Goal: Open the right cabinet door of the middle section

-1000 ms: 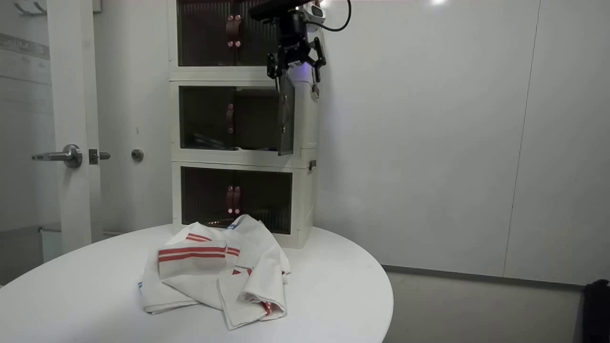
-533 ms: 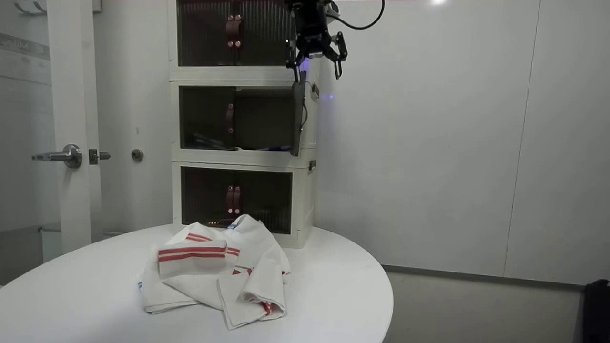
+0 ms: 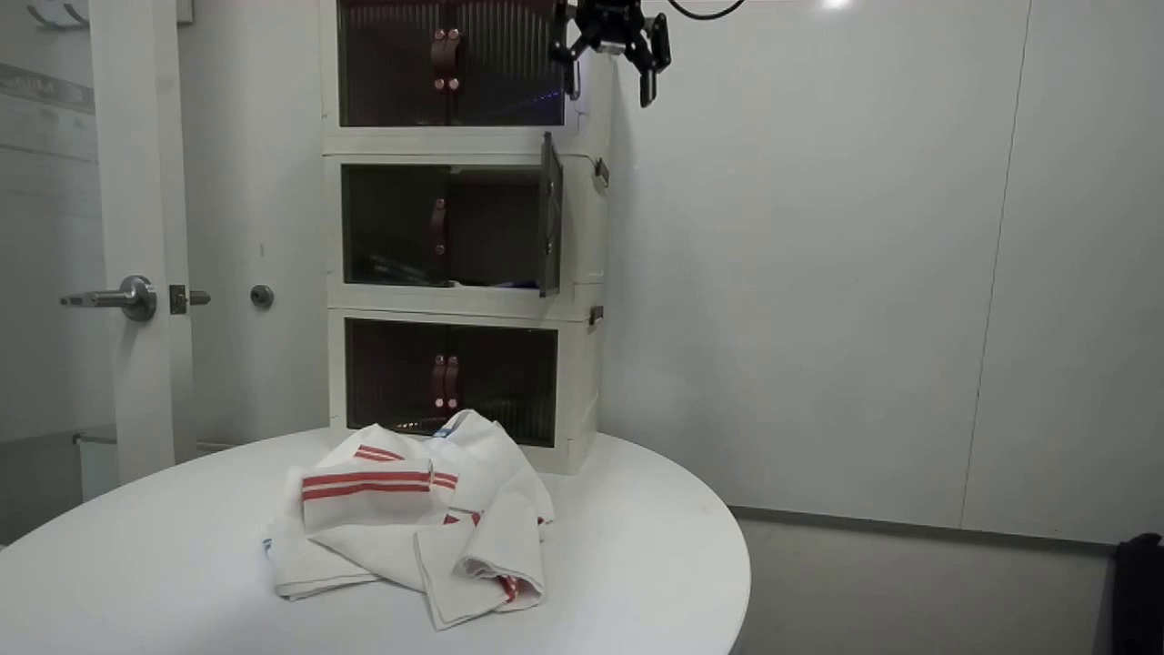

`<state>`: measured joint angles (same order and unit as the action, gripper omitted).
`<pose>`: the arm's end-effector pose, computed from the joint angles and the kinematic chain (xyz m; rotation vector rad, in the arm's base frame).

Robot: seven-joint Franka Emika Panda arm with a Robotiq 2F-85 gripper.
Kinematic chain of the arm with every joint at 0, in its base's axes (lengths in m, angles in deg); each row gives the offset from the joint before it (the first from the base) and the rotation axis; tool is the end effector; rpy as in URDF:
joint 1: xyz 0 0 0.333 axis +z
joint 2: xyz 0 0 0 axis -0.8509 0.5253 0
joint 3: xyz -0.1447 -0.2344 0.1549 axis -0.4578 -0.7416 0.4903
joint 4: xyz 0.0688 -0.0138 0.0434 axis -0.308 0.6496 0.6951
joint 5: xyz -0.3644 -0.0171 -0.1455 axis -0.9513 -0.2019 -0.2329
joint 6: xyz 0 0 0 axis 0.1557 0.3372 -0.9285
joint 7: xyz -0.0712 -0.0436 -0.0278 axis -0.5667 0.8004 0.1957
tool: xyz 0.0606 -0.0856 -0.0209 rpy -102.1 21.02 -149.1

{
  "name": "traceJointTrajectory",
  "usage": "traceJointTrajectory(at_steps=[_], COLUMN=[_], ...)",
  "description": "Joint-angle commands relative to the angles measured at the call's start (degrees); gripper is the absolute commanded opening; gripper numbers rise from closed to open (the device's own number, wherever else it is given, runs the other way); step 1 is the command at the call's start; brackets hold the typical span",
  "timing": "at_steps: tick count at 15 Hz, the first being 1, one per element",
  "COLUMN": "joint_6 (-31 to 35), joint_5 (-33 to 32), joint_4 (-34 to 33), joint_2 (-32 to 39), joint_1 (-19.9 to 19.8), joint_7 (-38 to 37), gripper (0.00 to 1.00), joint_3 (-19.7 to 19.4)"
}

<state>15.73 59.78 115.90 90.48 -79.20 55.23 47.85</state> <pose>0.6306 -0.2895 0.5874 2.9678 0.7174 -0.0198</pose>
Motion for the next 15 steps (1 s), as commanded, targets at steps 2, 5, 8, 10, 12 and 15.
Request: traceJointTrajectory(at_steps=[2,5,8,10,12,15], joint_6=[-6.77,-9.34,-6.84,-4.30,-0.48,5.22], joint_5=[5.27,8.56,11.22,10.39,8.52,6.54], joint_4=[-4.05,-4.82,-0.86,3.90,10.04,18.43], joint_2=[-1.82,-3.30,-6.52,-9.56,-13.00,-17.24], joint_1=[-3.26,-4.14,-3.18,-1.23,0.97,4.27], joint_7=[6.06,4.12,0.09,-1.83,-2.75,-4.52], gripper=[1.00,1.00,1.00,1.00,1.00,1.00], joint_3=[1.29,1.33,1.23,1.40,1.74,2.19])
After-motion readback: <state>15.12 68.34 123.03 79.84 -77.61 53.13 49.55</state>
